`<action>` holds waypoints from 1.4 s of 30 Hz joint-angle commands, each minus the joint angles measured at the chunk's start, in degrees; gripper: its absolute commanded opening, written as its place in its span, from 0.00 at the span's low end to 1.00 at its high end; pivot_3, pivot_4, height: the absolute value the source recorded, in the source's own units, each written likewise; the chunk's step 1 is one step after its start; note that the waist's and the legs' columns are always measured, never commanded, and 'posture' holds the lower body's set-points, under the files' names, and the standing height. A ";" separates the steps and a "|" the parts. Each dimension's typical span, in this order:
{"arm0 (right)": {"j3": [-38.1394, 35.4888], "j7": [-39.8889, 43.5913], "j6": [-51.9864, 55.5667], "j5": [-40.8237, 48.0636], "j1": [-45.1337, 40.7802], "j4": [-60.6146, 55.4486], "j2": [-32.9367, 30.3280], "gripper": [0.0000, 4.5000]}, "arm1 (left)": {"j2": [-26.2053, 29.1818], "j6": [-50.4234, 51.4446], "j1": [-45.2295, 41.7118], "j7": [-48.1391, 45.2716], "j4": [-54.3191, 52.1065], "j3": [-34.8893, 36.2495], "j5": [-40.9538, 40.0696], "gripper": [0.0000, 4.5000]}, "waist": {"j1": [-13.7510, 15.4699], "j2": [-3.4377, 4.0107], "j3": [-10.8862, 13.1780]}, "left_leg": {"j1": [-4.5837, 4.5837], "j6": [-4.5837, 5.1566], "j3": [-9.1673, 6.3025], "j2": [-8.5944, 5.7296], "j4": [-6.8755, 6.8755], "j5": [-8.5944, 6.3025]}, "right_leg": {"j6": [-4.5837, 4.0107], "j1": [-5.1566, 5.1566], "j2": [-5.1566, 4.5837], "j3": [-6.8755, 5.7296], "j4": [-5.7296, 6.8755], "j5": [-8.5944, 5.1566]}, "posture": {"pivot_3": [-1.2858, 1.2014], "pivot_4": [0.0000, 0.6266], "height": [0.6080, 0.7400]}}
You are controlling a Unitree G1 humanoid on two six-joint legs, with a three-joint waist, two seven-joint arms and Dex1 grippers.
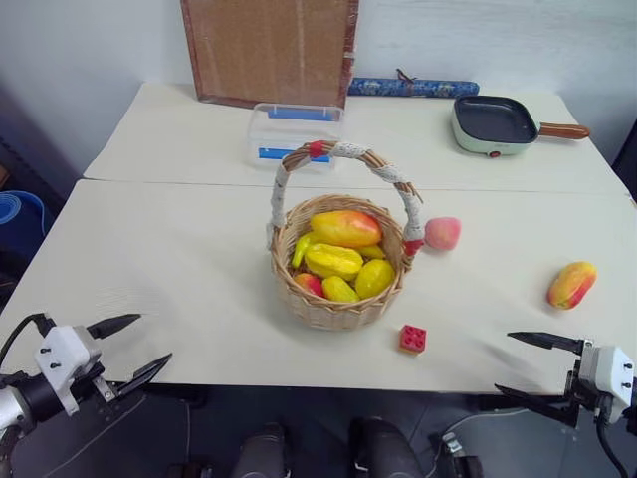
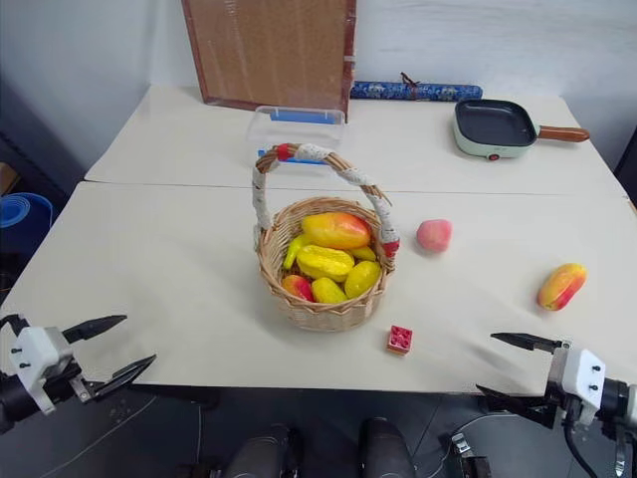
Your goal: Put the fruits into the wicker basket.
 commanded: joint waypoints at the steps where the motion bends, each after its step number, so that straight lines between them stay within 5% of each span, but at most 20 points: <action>1: -2.19 -2.24 0.50 1.34 0.82 -1.93 0.98 0.99 | 0.50 -1.32 0.14 0.61 0.01 1.11 1.25 1.00 | -0.01 0.00 0.00 | 0.00 0.00 0.00 0.00 -0.01 0.00 | 0.00 -0.01 0.00 -0.01 0.00 0.00 | 0.52 0.24 1.00; 18: -0.90 -6.39 7.89 3.75 1.62 -11.23 0.42 0.99 | 1.44 5.65 -3.22 -6.36 -5.04 -0.73 -8.27 1.00 | 0.01 0.00 0.00 | 0.00 0.10 0.03 -0.01 0.01 0.07 | 0.00 0.00 0.01 -0.01 0.01 0.00 | 0.52 0.24 1.00; 26: 12.14 -11.86 26.88 2.50 -6.76 -27.72 -1.93 0.99 | 5.31 17.87 -11.20 -7.71 -16.62 -12.21 -13.34 1.00 | -0.21 0.06 -0.03 | 0.02 0.05 -0.01 0.02 0.02 0.22 | 0.00 -0.03 0.02 0.02 0.16 0.00 | 0.52 0.24 1.00; 34: 25.53 -13.95 30.05 -7.94 -16.30 -19.67 0.82 0.99 | 5.42 19.31 -15.14 -8.34 -17.49 -18.33 -11.20 1.00 | -0.11 0.05 -0.03 | -0.07 -0.06 -0.01 0.01 0.12 0.24 | 0.06 -0.07 0.12 -0.12 0.19 0.04 | 0.52 0.24 1.00; 37: 26.38 -13.54 27.79 -8.53 -18.22 -15.10 3.09 0.86 | 5.68 19.04 -15.68 -9.24 -17.00 -18.94 -11.02 1.00 | -0.11 0.05 -0.03 | -0.11 -0.01 0.04 0.00 0.28 0.21 | 0.07 -0.05 0.14 -0.12 0.20 0.04 | 0.52 0.24 1.00; 42: 21.05 -9.47 23.29 -3.24 -15.03 -12.42 3.54 0.49 | 5.08 19.34 -17.88 -10.14 -15.28 -20.14 -11.03 1.00 | 0.19 0.05 -0.03 | -0.10 0.04 0.01 0.00 0.43 0.24 | 0.07 0.06 0.15 -0.11 0.23 0.04 | 0.52 0.24 1.00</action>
